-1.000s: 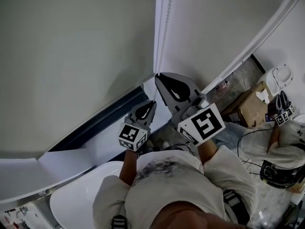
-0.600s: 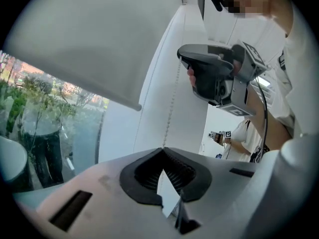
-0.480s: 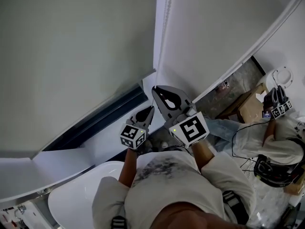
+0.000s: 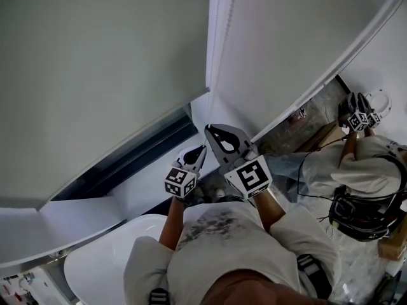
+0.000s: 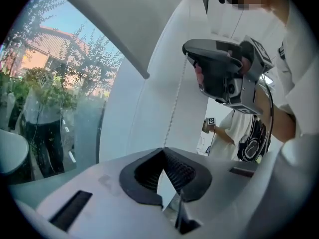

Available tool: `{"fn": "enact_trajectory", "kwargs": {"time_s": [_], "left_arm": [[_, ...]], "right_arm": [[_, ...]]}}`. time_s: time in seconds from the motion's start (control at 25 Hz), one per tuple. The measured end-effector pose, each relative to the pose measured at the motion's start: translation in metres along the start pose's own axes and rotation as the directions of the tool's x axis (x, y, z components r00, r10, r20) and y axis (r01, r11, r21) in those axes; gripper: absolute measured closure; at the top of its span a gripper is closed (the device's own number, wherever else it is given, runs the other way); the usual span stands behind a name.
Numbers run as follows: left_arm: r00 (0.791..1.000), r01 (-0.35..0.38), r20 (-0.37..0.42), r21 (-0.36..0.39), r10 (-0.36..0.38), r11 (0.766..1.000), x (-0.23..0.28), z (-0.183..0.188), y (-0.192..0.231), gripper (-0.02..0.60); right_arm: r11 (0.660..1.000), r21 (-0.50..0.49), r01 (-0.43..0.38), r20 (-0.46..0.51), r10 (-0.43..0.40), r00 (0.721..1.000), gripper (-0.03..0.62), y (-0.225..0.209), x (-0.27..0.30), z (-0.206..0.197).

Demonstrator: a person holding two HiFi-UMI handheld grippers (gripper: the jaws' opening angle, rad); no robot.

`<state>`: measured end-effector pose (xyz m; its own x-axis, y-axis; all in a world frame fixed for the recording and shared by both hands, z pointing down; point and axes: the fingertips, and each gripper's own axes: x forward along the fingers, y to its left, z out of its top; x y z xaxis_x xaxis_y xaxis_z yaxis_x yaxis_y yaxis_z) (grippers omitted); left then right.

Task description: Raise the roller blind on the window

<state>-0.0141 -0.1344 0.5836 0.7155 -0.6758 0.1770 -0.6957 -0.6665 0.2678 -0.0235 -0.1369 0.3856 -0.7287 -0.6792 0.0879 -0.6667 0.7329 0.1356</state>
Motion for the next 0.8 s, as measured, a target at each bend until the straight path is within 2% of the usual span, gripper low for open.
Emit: {"fn": "enact_trajectory", "kwargs": {"time_s": [0.32,0.48,0.68,0.8], "left_arm": [[0.995,-0.024,-0.098,-0.026,0.021,0.999,-0.001,-0.06,0.008,0.572],[0.991,-0.025,-0.135,-0.036,0.02,0.999,-0.003,-0.077,0.008,0.572],[0.989,-0.031,-0.146,-0.029,0.027,0.999,-0.007,-0.076,0.003,0.572],[0.99,-0.05,-0.131,-0.026,0.046,0.998,0.007,-0.05,-0.018,0.571]], "right_arm": [[1.0,0.018,-0.021,-0.08,0.023,0.997,0.533,0.016,0.0,-0.051],[0.999,0.029,-0.024,-0.109,0.027,0.994,0.533,0.019,-0.002,-0.065],[1.0,0.023,-0.021,-0.113,0.024,0.993,0.533,0.018,-0.005,-0.067],[1.0,0.021,-0.02,-0.108,0.022,0.994,0.533,-0.013,-0.021,-0.064]]}}
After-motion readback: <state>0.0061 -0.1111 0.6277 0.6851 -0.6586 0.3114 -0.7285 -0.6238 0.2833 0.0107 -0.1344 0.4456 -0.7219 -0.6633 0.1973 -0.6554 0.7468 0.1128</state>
